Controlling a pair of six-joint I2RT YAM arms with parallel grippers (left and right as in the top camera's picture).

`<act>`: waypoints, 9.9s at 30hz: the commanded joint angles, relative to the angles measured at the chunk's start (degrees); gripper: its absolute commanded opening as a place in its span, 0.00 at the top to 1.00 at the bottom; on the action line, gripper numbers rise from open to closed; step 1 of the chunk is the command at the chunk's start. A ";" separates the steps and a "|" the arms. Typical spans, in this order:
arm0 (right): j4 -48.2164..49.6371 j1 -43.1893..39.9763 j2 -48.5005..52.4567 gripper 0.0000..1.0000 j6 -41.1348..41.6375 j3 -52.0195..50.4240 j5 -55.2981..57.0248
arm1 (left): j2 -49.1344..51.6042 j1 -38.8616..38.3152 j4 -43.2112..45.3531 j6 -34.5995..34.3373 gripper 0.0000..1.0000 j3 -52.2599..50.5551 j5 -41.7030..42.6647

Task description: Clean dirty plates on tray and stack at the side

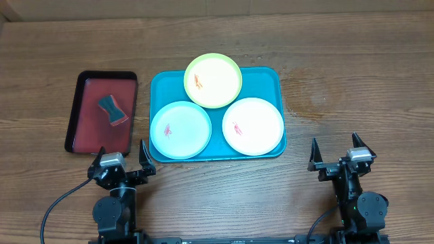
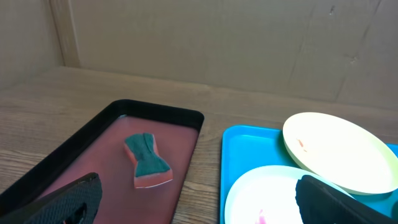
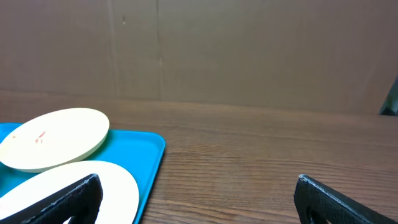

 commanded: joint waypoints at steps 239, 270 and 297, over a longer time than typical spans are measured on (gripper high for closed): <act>0.35 -0.37 -0.57 0.00 -0.04 -0.59 0.13 | 124.34 9.25 -42.93 -6.12 0.00 91.43 -3.41; 0.35 -0.37 -0.57 0.00 -0.04 -0.59 0.13 | 113.68 9.18 -71.82 -9.03 0.96 120.85 -2.73; 0.35 -0.37 -0.57 0.00 -0.04 -0.59 0.13 | 109.20 10.51 -78.44 -12.31 0.95 116.48 4.74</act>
